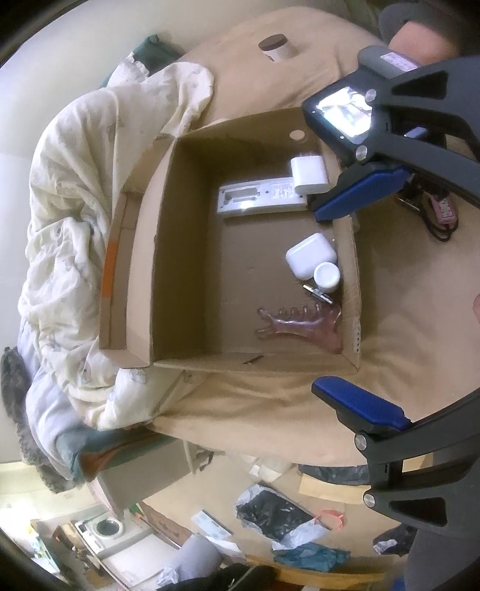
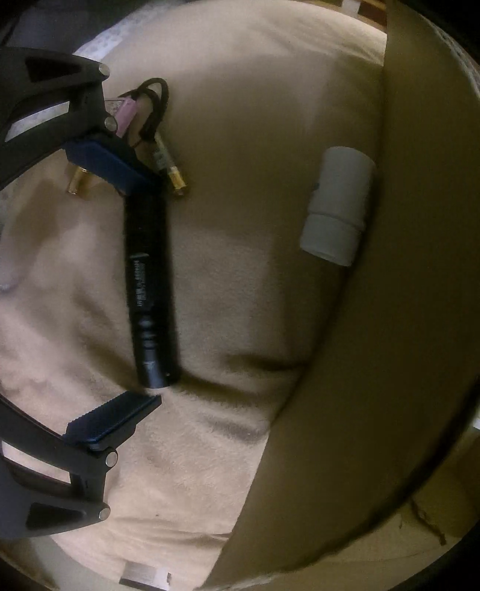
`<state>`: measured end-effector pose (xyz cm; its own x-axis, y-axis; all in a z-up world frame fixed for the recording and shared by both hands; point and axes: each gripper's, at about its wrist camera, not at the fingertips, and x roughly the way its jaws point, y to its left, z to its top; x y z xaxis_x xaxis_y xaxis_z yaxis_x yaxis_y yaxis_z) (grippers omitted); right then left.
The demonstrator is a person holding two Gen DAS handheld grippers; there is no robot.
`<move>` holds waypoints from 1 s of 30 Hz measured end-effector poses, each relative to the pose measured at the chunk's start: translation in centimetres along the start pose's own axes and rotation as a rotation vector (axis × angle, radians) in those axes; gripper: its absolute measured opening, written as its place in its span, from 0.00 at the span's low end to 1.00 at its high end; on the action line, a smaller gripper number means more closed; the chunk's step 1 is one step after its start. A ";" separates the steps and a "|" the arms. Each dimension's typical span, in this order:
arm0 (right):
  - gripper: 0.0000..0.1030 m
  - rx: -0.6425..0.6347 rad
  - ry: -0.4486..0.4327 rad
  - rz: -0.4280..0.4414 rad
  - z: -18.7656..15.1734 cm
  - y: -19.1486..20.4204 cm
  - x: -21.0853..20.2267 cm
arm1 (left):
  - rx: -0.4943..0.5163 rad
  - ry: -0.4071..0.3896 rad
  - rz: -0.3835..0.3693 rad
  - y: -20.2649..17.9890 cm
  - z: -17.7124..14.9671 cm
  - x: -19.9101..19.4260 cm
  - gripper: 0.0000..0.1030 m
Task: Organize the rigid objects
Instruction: 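Grasp the black flashlight on the bed with the right gripper, then grasp the white pill bottle with the left gripper while the right gripper holds the flashlight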
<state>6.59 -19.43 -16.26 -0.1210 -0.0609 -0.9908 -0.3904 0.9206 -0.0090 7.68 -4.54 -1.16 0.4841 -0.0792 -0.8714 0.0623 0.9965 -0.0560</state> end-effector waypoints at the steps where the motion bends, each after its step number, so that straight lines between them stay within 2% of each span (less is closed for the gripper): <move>1: 1.00 -0.002 -0.005 0.004 -0.1 0.0 -0.1 | 0.000 0.005 -0.001 0.0 0.0 0.1 0.83; 3: 0.90 -0.013 -0.015 0.012 -0.4 -0.1 -0.7 | 0.003 0.014 -0.002 -0.2 -0.1 0.3 0.83; 11: 0.90 -0.056 -0.074 -0.004 -2.2 -0.2 -5.1 | 0.004 0.019 0.011 -0.3 -0.2 0.7 0.83; 19: 0.90 -0.035 -0.255 0.125 -5.9 -1.1 -11.7 | -0.047 0.018 0.033 1.0 0.1 1.2 0.83; 26: 0.90 -0.005 -0.408 0.112 -6.3 -2.6 -15.9 | -0.065 0.014 0.050 1.3 0.2 1.4 0.83; 30: 0.90 0.026 -0.547 0.144 -6.9 -3.1 -19.4 | -0.069 0.016 0.070 1.7 0.1 1.6 0.83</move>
<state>3.85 -23.79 3.90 0.3222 0.2679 -0.9080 -0.3812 0.9147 0.1346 8.64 -2.95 -2.62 0.4709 -0.0095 -0.8821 -0.0318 0.9991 -0.0277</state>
